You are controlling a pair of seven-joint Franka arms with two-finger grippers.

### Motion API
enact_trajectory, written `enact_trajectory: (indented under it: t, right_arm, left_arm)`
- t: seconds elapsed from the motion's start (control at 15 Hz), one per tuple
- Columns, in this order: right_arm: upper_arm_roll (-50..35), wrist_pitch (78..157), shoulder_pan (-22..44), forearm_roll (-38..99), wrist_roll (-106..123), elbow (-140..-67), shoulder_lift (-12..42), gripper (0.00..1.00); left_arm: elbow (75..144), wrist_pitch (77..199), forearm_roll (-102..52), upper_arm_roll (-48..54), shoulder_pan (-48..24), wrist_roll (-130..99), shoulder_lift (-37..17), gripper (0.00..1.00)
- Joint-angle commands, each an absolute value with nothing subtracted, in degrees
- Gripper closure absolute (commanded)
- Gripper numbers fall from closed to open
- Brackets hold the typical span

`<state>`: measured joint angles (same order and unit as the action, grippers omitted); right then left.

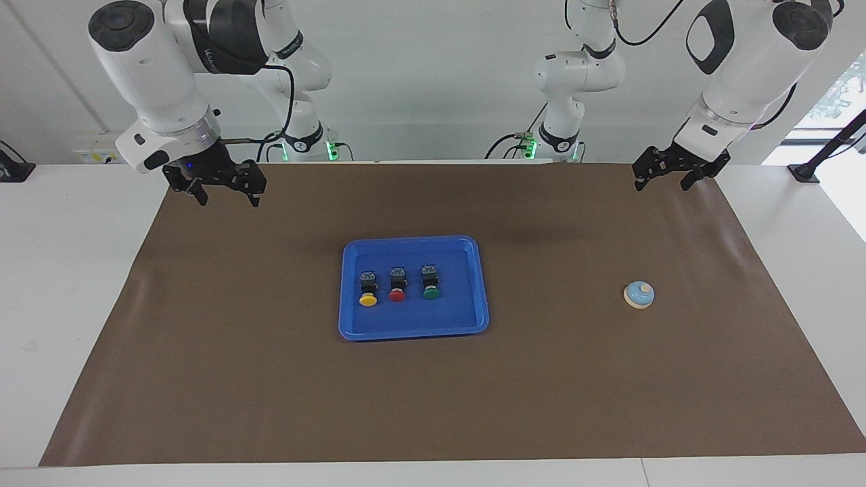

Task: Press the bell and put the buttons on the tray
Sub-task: 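Move the left gripper toward the white bell again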

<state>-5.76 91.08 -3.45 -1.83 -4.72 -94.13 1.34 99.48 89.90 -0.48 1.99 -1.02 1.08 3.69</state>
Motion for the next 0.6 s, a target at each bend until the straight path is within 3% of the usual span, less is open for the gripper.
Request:
enact_trajectory:
  t: [0.0, 0.47, 0.53]
  right_arm:
    - [-6.2, 91.5, -4.0, -1.9, -4.1, -95.4, 0.3, 0.0]
    - [-6.2, 91.5, -4.0, -1.9, -4.1, -95.4, 0.3, 0.0]
    - [-6.2, 91.5, -4.0, -1.9, -4.1, -95.4, 0.3, 0.0]
  left_arm:
    - [99.1, 88.8, 0.0, 1.9, -1.0, 0.5, 4.1, 0.0]
    - [100.3, 90.3, 0.1, 1.9, -1.0, 1.0, 4.4, 0.0]
    - [102.1, 94.8, 0.1, 1.8, -0.9, 1.0, 5.1, 0.32]
